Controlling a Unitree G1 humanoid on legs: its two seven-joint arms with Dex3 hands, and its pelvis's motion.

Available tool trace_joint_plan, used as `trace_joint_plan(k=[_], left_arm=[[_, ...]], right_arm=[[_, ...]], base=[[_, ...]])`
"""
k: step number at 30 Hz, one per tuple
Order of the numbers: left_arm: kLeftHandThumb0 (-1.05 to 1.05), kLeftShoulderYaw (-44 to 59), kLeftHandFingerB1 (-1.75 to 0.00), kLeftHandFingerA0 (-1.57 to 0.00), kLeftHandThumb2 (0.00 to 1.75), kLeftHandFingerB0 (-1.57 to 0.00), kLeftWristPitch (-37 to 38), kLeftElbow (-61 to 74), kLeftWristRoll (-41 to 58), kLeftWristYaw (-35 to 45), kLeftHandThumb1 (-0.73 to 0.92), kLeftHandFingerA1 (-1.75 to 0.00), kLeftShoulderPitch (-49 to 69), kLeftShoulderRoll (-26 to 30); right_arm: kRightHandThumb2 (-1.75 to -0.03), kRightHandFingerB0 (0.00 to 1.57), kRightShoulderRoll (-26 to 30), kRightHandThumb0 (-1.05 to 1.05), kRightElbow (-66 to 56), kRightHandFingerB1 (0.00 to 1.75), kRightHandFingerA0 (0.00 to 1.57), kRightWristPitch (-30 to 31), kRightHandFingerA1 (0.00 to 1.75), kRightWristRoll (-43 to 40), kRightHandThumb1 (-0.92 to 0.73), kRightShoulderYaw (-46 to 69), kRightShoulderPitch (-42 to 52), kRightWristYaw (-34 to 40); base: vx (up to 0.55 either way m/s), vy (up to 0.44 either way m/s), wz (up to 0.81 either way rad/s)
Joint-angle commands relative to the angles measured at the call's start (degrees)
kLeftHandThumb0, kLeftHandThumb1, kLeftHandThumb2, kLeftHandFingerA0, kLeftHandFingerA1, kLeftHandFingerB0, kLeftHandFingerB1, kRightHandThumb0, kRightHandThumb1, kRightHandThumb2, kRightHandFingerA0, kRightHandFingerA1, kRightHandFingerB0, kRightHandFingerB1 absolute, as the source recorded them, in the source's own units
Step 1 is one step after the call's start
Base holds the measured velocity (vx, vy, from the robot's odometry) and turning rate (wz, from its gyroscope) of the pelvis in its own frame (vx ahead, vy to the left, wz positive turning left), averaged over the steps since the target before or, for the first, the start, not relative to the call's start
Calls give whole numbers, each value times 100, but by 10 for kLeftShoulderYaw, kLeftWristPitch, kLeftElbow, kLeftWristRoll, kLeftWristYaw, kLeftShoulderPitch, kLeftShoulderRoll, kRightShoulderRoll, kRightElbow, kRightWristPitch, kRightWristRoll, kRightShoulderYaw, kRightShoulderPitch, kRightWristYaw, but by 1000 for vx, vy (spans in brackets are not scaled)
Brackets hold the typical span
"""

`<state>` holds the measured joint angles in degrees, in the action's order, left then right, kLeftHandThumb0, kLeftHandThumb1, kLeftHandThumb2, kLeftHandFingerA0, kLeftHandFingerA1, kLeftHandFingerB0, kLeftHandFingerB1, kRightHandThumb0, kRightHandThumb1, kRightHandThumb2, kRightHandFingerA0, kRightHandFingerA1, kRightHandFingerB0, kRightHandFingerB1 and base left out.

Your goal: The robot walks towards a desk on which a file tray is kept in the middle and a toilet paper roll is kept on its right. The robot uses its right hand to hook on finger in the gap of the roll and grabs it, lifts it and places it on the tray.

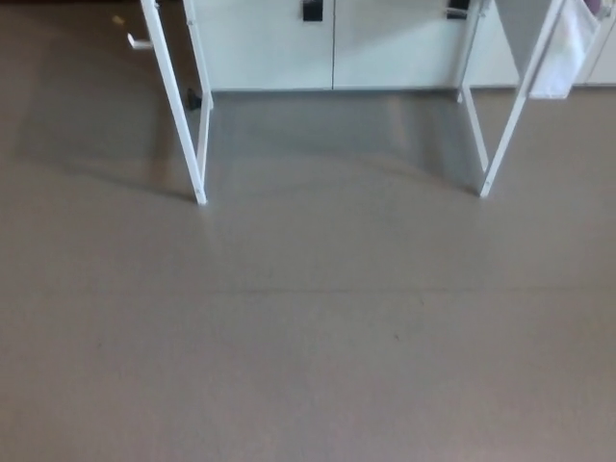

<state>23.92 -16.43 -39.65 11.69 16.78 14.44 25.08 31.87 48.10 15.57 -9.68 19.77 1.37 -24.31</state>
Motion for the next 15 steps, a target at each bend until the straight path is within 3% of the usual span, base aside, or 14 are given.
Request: trace_joint_plan(k=[1,7,8,9,10,11,12,15], left_arm=[[-92,-2,-5,0,121,0,-15,-11,-5,-14,92,-10,0,8],[-96,11,-1,0,117,0,58,-62,6,3,92,-6,-6,6],[-85,9,0,0,104,0,68,-95,0,-2,81,-1,-21,10],[-85,8,0,0,104,0,71,-100,-3,-6,81,-1,-23,11],[-100,14,0,0,115,0,68,-99,4,-6,92,-4,-24,9],[-100,15,0,0,115,0,74,-110,5,-6,92,-5,-28,9],[-99,15,0,0,116,0,80,-118,4,-2,92,-5,-29,10],[-101,18,0,0,115,0,80,-126,6,1,92,-4,-34,13]], right_arm=[[-78,0,5,-50,4,9,4,31,45,4,-53,-6,-12,19],[-78,0,-1,-51,-7,15,6,-9,46,12,-48,-12,11,36],[-75,0,-12,-46,28,14,0,-35,30,-36,-47,34,15,8],[-75,0,-9,-46,55,14,0,-8,30,-69,-47,62,4,-31],[-76,0,-2,-57,23,8,11,-40,48,3,-53,5,12,5],[-60,2,-7,-47,13,16,8,-24,41,15,-58,-2,2,35],[-78,0,-6,-53,13,9,6,-11,47,11,-51,-4,-1,35],[-75,3,-13,-44,-3,12,5,19,47,-19,-50,18,3,35]], base=[[141,57,2],[176,-77,11],[173,-173,12],[193,-202,18],[43,-188,19],[177,-246,19],[232,-583,-91],[199,-269,18]])
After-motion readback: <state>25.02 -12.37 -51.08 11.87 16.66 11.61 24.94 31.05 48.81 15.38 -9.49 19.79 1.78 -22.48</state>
